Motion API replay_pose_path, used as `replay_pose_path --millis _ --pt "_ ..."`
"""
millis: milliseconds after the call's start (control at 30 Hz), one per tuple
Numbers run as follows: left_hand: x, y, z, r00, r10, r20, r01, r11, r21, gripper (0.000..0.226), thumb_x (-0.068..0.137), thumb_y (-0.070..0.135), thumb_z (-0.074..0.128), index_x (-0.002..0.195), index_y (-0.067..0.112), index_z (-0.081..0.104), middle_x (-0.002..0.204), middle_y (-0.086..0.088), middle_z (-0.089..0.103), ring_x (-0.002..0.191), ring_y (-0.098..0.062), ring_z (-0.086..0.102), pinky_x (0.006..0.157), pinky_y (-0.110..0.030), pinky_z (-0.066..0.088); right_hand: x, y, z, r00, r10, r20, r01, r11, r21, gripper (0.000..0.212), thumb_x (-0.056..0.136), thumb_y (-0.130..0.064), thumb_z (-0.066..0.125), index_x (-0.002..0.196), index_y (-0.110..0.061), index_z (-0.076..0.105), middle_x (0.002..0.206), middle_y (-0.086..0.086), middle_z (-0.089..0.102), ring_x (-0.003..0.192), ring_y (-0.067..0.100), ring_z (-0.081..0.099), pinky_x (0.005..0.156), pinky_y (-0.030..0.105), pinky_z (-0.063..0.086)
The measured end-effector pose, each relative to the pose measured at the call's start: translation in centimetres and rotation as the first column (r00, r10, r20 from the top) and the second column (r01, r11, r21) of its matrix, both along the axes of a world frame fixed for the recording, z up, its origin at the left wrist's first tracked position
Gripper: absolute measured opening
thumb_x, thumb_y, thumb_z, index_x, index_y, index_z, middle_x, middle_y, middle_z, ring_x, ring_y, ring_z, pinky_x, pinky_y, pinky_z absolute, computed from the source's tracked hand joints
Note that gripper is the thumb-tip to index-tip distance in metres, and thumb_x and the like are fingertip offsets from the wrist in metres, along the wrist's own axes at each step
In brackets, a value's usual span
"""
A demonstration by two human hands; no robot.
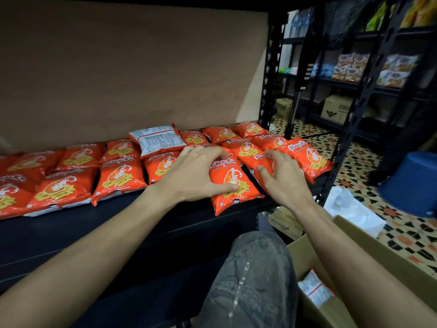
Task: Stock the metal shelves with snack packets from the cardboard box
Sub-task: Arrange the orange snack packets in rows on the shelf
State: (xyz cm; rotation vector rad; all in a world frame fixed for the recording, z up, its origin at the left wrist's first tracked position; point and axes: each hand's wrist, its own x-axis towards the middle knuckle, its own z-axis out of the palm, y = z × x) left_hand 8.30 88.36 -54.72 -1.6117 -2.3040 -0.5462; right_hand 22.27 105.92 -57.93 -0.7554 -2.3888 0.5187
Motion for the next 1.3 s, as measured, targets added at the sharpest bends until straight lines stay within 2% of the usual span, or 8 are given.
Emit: replay_pose_path --millis 233,333,467,633,767,933,1133,1300 --pt "0.0 0.1 0.2 1.0 -0.001 0.0 0.001 0.994 0.11 0.076 0.07 0.072 0.068 0.131 0.032 0.051 0.133 0.012 0.055 0.123 -0.009 0.046 0.107 -0.03 0.026 -0.3 0.3 -0.2 0.999 -0.03 -0.017 0.029 0.999 -0.03 0.054 0.099 -0.043 0.052 0.147 -0.019 0.043 0.147 0.007 0.046 0.134 0.028 0.039 0.111 0.045 0.029" --pt "-0.2 0.7 -0.2 0.996 0.035 -0.08 -0.034 0.999 0.007 0.081 0.072 0.074 0.064 0.137 0.029 0.048 0.138 0.009 0.053 0.126 -0.013 0.044 0.109 -0.033 0.026 -0.6 0.3 -0.3 0.999 -0.038 -0.021 0.037 0.999 -0.028 0.054 0.1 -0.042 0.05 0.147 -0.019 0.042 0.147 0.007 0.045 0.134 0.028 0.038 0.11 0.045 0.028" --pt "-0.6 1.3 -1.2 0.993 0.072 -0.091 -0.079 0.993 -0.083 0.085 0.08 0.075 0.047 0.149 0.029 0.036 0.151 0.006 0.041 0.136 -0.016 0.035 0.114 -0.038 0.022 -0.8 0.2 -0.5 0.998 -0.046 -0.035 0.046 0.999 0.005 0.054 0.102 -0.041 0.046 0.15 -0.017 0.04 0.149 0.006 0.043 0.136 0.027 0.036 0.111 0.045 0.027" --pt "-0.3 1.7 -2.5 0.994 0.05 -0.094 -0.062 0.99 -0.13 0.08 0.089 0.073 0.038 0.155 0.029 0.024 0.161 0.006 0.024 0.147 -0.015 0.021 0.12 -0.036 0.006 -1.3 -0.5 -1.3 0.998 -0.064 0.027 0.061 0.993 0.1 0.055 0.103 -0.045 0.039 0.151 -0.018 0.038 0.155 0.007 0.038 0.139 0.027 0.033 0.112 0.045 0.027" --pt "-0.7 1.8 -2.6 0.994 0.03 -0.101 -0.047 0.985 -0.164 0.082 0.089 0.076 0.032 0.156 0.031 0.018 0.163 0.008 0.017 0.15 -0.013 0.012 0.122 -0.039 -0.004 -1.4 -0.3 -1.1 0.997 -0.051 0.05 0.046 0.994 0.1 0.058 0.103 -0.047 0.04 0.152 -0.017 0.036 0.157 0.007 0.036 0.142 0.028 0.032 0.115 0.047 0.026" --pt "-0.9 1.6 -2.5 0.997 0.031 -0.068 -0.042 0.985 -0.168 0.083 0.089 0.079 0.028 0.157 0.034 0.01 0.164 0.009 0.008 0.151 -0.012 0.002 0.12 -0.041 -0.012 -1.0 -0.2 -0.7 1.0 -0.011 0.022 0.01 0.998 0.055 0.062 0.103 -0.048 0.041 0.153 -0.013 0.031 0.159 0.01 0.031 0.146 0.026 0.027 0.118 0.045 0.022" --pt "-0.5 1.6 -2.7 0.999 0.024 -0.022 -0.026 0.991 -0.129 0.08 0.091 0.076 0.027 0.157 0.034 0.008 0.164 0.01 -0.001 0.151 -0.01 -0.006 0.12 -0.041 -0.014 -0.3 -0.1 -0.6 0.998 0.025 0.051 -0.028 0.998 0.064 0.062 0.103 -0.047 0.039 0.153 -0.011 0.03 0.162 0.012 0.024 0.152 0.022 0.015 0.122 0.045 0.005" --pt "-0.4 1.3 -2.4 1.0 -0.001 0.01 0.002 0.996 -0.091 0.08 0.091 0.075 0.029 0.157 0.033 0.012 0.164 0.011 -0.002 0.15 -0.008 -0.008 0.121 -0.043 -0.012 -0.4 0.1 -0.6 0.998 0.002 0.066 -0.007 0.997 0.079 0.059 0.102 -0.047 0.04 0.149 -0.012 0.037 0.159 0.012 0.03 0.15 0.026 0.022 0.121 0.05 0.005"
